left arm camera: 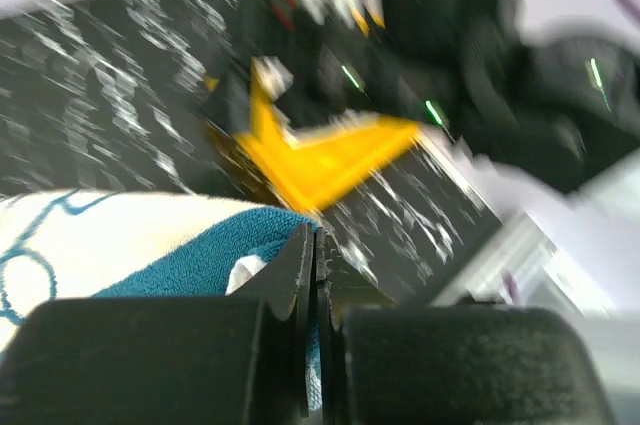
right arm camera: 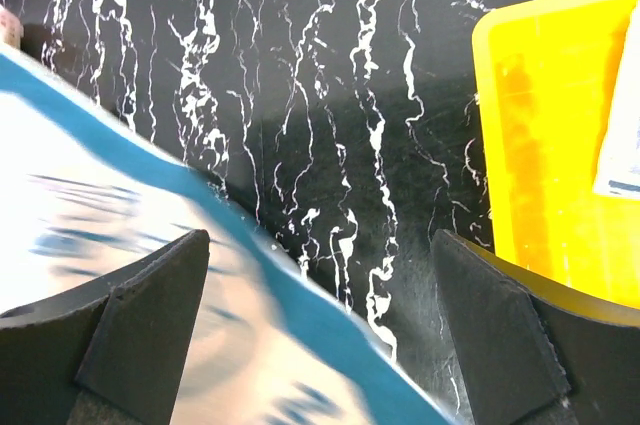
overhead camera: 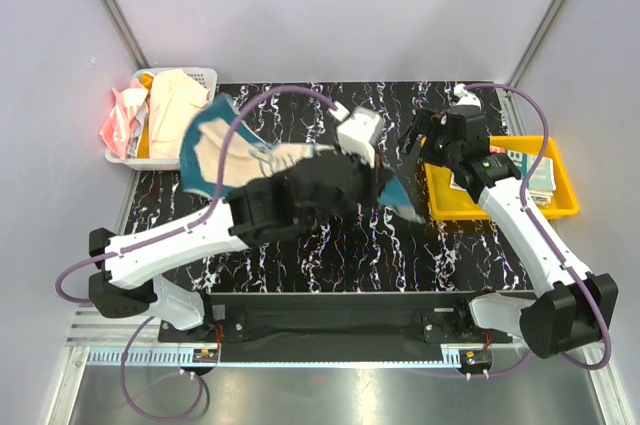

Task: Fold and stack the towels
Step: Move the towel to the center of the board

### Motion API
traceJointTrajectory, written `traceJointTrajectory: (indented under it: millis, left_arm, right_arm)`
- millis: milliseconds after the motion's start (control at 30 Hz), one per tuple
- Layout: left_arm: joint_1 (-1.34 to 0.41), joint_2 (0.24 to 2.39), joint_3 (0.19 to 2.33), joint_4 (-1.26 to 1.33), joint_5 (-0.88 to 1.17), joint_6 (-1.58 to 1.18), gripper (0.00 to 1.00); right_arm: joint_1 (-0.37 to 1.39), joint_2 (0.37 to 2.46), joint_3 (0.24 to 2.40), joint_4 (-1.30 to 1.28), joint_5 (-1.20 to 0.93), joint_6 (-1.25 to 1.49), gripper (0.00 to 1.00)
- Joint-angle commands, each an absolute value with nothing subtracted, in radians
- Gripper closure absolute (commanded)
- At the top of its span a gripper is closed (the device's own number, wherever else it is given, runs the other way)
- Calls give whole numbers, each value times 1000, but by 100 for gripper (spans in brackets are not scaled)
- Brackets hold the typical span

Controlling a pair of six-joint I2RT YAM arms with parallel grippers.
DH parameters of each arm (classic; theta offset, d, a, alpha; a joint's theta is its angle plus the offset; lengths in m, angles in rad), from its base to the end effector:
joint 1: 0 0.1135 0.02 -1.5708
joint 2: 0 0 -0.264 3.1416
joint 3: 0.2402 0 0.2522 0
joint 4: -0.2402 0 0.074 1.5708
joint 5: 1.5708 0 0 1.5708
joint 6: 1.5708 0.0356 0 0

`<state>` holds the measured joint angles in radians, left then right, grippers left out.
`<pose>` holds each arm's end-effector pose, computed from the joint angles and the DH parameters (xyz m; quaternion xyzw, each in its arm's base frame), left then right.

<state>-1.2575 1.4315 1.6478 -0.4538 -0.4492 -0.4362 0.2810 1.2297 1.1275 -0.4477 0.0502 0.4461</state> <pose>0.1111 -0.2928 0.4612 0.1796 0.7574 -0.3357 0.5304 0.2646 0.0745 0.3397 0.0841 0.8683 0.1532 0.4643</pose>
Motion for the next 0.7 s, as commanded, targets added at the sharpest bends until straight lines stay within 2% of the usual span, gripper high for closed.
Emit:
traceJointTrajectory:
  millis: [0, 133, 267, 333, 467, 500, 567, 667]
  left_arm:
    - [-1318, 1398, 1580, -353, -431, -511, 100]
    - [-1345, 1306, 1401, -305, -428, -601, 100]
    - [-1357, 1172, 1122, -278, -428, -748, 100]
    - [-1365, 1105, 1016, -323, -442, -805, 100]
    - [-1373, 1013, 864, -432, -440, -986, 98]
    - [-1373, 1000, 841, -446, -437, -1003, 87]
    - [-1373, 988, 813, -468, -455, -1029, 84]
    - [-1352, 1014, 873, -601, -579, -1084, 59]
  right_arm:
    - [279, 1190, 1149, -428, 101, 456, 0]
    - [279, 1206, 1141, -420, 57, 442, 0]
    - [281, 1255, 1143, -397, -94, 417, 0]
    - [282, 1304, 1141, -373, -165, 413, 0]
    - [322, 1439, 1176, -319, -155, 402, 0]
    - [339, 1475, 1198, -313, -155, 396, 0]
    - [356, 1593, 1265, -278, -158, 370, 0]
    - [376, 1767, 1408, -278, -170, 310, 0]
